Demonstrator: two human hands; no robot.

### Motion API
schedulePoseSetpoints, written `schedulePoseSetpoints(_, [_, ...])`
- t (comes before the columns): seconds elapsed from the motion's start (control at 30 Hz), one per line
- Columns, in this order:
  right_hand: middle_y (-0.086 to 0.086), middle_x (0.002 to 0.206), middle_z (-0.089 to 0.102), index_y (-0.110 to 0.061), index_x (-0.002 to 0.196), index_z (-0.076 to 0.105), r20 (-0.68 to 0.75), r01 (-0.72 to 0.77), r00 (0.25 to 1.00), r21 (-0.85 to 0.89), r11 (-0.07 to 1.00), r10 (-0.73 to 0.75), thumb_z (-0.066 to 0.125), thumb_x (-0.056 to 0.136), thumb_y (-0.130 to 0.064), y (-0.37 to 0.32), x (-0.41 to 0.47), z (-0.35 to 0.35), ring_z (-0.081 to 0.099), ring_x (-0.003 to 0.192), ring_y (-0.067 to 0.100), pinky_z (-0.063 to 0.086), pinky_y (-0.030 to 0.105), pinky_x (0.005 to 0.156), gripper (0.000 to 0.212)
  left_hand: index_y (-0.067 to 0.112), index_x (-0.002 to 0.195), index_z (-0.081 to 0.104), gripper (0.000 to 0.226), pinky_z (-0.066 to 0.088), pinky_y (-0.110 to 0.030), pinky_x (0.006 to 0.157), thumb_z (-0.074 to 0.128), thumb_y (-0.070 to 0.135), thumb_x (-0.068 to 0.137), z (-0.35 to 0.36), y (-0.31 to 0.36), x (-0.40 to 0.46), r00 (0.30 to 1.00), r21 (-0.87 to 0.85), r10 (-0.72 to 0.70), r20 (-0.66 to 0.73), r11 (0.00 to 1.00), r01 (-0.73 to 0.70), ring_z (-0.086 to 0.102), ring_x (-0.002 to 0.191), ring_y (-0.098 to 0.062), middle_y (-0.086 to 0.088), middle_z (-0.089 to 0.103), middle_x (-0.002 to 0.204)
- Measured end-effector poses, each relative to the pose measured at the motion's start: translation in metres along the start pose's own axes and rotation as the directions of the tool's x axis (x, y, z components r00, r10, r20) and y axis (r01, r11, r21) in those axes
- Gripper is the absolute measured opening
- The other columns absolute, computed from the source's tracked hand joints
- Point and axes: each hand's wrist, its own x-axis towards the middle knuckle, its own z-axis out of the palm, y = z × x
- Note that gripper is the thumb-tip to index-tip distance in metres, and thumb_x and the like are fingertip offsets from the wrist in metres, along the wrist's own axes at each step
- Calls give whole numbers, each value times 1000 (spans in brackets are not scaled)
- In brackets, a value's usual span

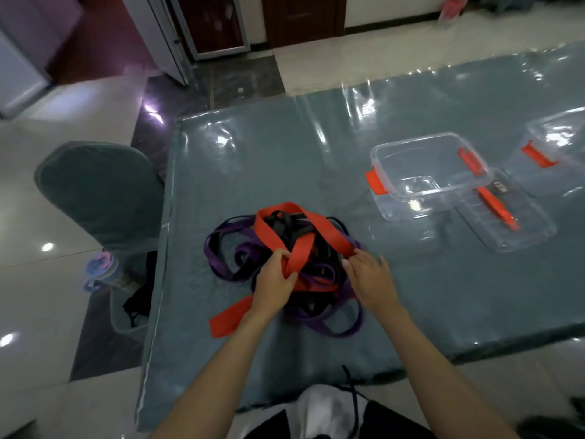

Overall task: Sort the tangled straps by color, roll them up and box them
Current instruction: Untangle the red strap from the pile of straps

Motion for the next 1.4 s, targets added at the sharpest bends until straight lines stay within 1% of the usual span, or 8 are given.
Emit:
schedulePoseSetpoints(0.2, [23,144,57,-8,109,78,44,-200,980,143,969,195,68,102,-19,45,-29,-6,59,126,41,49,48,103,16,18,131,55,51,51,-32,97,77,4,88,-7,4,14,988,-206,-64,-141,978,34,69,109,-25,2,68,117])
schedulePoseSetpoints(0.3, [22,120,67,0,111,72,158,-417,909,359,835,386,69,102,-22,48,-33,-2,67,107,40,53,46,94,23,27,160,34,86,44,-27,109,76,1,89,-3,7,9,998,-240,-24,-53,971,11,58,126,-12,5,59,139])
schedulePoseSetpoints(0.43, [14,105,72,-3,113,65,273,-578,802,584,571,532,75,98,-31,30,-27,0,71,103,36,54,39,87,33,25,126,73,39,45,-32,103,67,0,96,12,6,5,986,-4,113,123,994,-114,62,123,-32,-1,61,120])
schedulePoseSetpoints(0.57, [16,123,66,-6,122,60,351,-656,745,541,527,567,87,82,-49,15,-15,5,67,112,32,53,50,103,65,28,135,63,43,53,-37,89,70,14,94,26,9,-3,970,169,4,243,984,-46,65,106,-33,-3,43,124])
schedulePoseSetpoints(0.8, [15,113,75,-7,123,58,298,-645,752,515,565,588,89,79,-17,8,-17,8,71,101,30,56,41,87,55,35,140,42,66,55,-43,76,78,17,87,32,7,-10,966,402,-6,260,910,-102,67,91,-32,-3,39,132])
schedulePoseSetpoints(1.07, [27,115,63,-9,143,44,502,-563,637,821,-92,585,59,90,26,25,-31,-3,67,85,30,60,50,80,65,32,138,57,64,55,-50,78,68,-3,85,16,8,-8,993,298,51,102,951,-80,65,86,-33,-1,48,124])
schedulePoseSetpoints(1.27, [24,101,69,-11,140,53,513,-558,686,826,-79,517,48,88,31,26,-38,-4,72,75,26,64,30,59,67,36,138,58,67,56,-50,81,69,-3,85,9,10,-8,998,230,34,59,972,-47,66,93,-33,-3,50,132])
schedulePoseSetpoints(1.4, [20,100,75,-7,132,60,498,-526,716,846,-90,489,37,81,36,22,-39,0,79,78,17,65,27,68,70,37,136,58,66,57,-52,83,69,-4,85,8,12,-10,999,206,11,51,978,-22,65,97,-35,-3,50,127])
